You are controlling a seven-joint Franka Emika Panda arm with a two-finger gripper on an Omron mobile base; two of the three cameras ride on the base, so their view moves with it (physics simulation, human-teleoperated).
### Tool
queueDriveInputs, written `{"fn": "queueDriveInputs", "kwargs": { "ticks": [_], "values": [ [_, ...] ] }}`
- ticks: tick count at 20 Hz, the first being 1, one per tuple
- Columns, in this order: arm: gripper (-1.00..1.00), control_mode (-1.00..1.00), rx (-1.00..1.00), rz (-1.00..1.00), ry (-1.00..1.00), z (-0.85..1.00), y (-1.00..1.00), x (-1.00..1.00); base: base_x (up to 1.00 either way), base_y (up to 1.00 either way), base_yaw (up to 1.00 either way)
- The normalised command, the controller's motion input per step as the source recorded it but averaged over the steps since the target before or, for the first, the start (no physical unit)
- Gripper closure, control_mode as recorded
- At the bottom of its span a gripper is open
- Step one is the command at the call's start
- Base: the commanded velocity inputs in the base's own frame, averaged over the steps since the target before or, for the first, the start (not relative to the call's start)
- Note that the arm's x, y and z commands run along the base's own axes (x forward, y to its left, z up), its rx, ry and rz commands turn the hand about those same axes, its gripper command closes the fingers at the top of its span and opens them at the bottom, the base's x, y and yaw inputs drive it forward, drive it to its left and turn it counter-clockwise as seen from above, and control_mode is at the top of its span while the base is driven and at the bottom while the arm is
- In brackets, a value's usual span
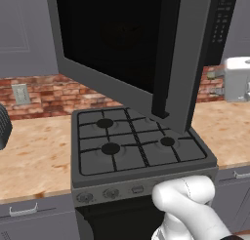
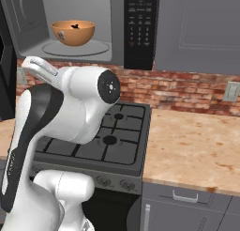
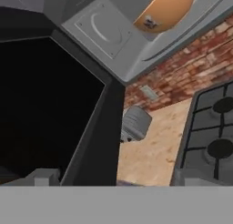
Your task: The microwave is finished heating the fish and bell pepper. Take the bowl containing the food and place it on the dining counter.
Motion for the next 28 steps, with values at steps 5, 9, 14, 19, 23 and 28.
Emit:
{"fn": "queueDriveInputs", "kwargs": {
  "ticks": [5, 9, 14, 19, 23, 28],
  "values": [
    [-1.0, -1.0, 0.01, 0.28, 0.06, 0.0, 1.0, 0.01, 0.0, 0.0, 0.0],
    [-1.0, -1.0, 0.02, 0.29, 0.04, 0.0, 1.0, 0.0, 0.0, 0.0, 0.0],
    [-1.0, -1.0, 0.01, 0.26, 0.0, -0.03, 1.0, -0.08, 0.0, 0.0, 0.0],
    [-1.0, -1.0, 0.0, 0.16, -0.02, -0.06, 1.0, -0.37, 0.0, 0.0, 0.0],
    [-1.0, -1.0, -0.03, -0.06, -0.16, -0.07, 1.0, -0.26, 0.0, 0.0, 0.0],
    [-1.0, -1.0, -0.08, -0.07, -0.03, 0.0, 0.38, 0.0, 0.0, 0.0, 0.0]
  ]
}}
